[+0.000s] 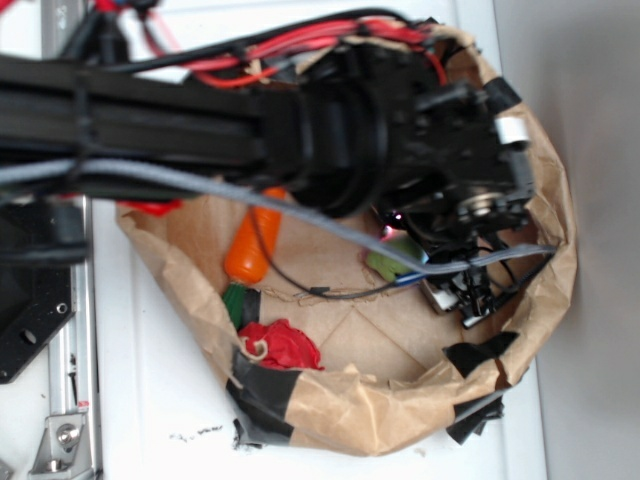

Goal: Grab the green animal.

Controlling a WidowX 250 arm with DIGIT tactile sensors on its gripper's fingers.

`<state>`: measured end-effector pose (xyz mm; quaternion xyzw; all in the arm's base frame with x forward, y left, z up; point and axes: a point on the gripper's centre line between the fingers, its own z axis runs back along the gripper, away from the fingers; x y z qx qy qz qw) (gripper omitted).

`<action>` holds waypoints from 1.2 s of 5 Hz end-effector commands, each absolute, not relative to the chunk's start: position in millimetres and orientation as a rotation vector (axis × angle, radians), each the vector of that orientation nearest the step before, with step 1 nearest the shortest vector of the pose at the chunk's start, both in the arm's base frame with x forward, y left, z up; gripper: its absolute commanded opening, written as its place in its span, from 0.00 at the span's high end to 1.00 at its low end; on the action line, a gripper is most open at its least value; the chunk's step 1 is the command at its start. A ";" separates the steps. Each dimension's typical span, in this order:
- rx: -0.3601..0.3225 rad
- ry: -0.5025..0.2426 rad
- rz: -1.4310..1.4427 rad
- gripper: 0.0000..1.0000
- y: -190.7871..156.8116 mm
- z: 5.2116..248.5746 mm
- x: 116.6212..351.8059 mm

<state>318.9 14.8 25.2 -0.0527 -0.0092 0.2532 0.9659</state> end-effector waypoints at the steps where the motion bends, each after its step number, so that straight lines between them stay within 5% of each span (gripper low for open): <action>1: -0.197 -0.155 0.203 1.00 34.8 103.6 303.2; 2: -0.084 -0.318 0.055 1.00 40.4 152.8 274.2; 3: -0.087 -0.337 -0.055 1.00 46.8 202.3 269.2; 4: -0.061 -0.386 -0.140 1.00 36.0 219.1 261.4; 5: -0.095 -0.299 -0.155 1.00 31.7 212.6 257.7; 6: -0.089 -0.294 -0.126 1.00 34.6 211.7 256.3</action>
